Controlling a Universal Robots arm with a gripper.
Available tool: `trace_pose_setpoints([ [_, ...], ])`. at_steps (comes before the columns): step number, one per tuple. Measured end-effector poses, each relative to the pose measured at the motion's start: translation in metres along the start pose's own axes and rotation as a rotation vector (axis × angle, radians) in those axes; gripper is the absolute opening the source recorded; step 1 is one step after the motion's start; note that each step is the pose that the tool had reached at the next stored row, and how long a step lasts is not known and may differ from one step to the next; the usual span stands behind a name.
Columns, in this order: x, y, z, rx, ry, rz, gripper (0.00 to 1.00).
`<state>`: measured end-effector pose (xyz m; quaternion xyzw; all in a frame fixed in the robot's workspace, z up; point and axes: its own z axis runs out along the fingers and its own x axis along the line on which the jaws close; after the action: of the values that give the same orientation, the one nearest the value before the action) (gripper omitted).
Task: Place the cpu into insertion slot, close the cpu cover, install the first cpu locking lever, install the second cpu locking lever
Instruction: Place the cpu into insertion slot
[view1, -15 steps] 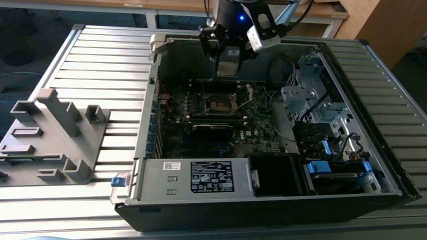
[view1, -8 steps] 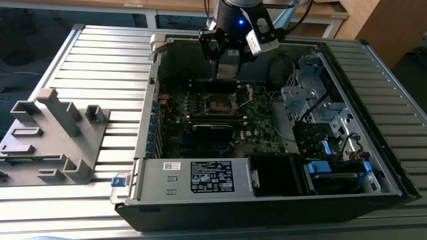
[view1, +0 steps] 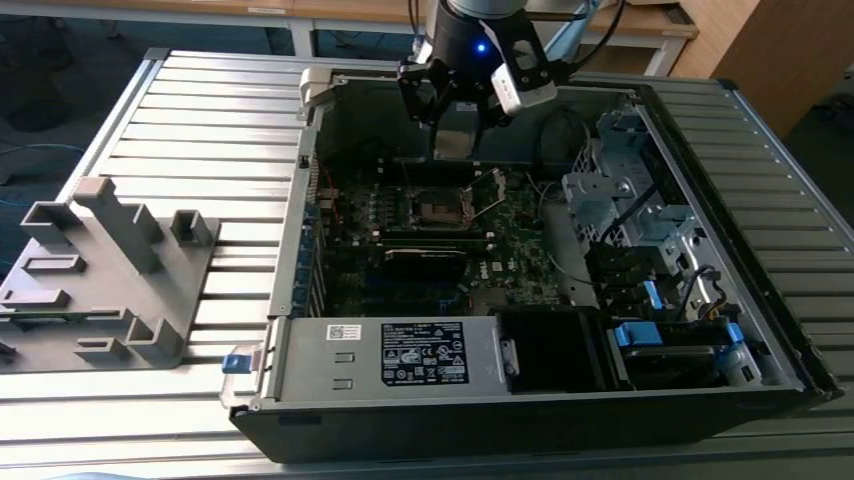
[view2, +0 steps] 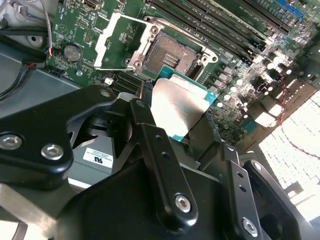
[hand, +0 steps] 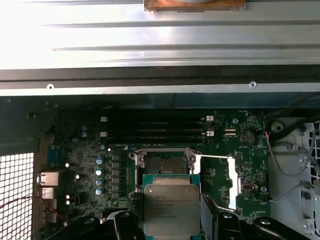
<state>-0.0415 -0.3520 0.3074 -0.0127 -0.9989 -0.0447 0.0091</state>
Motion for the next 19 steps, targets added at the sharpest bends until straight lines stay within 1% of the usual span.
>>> trace_pose_setpoints([
  [10, 0.0, -0.0002, 0.0022, 0.0, 0.0, 0.0, 0.54],
  [19, -0.0001, -0.0002, 0.0028, 0.0, 0.0, 0.0, 0.54],
])
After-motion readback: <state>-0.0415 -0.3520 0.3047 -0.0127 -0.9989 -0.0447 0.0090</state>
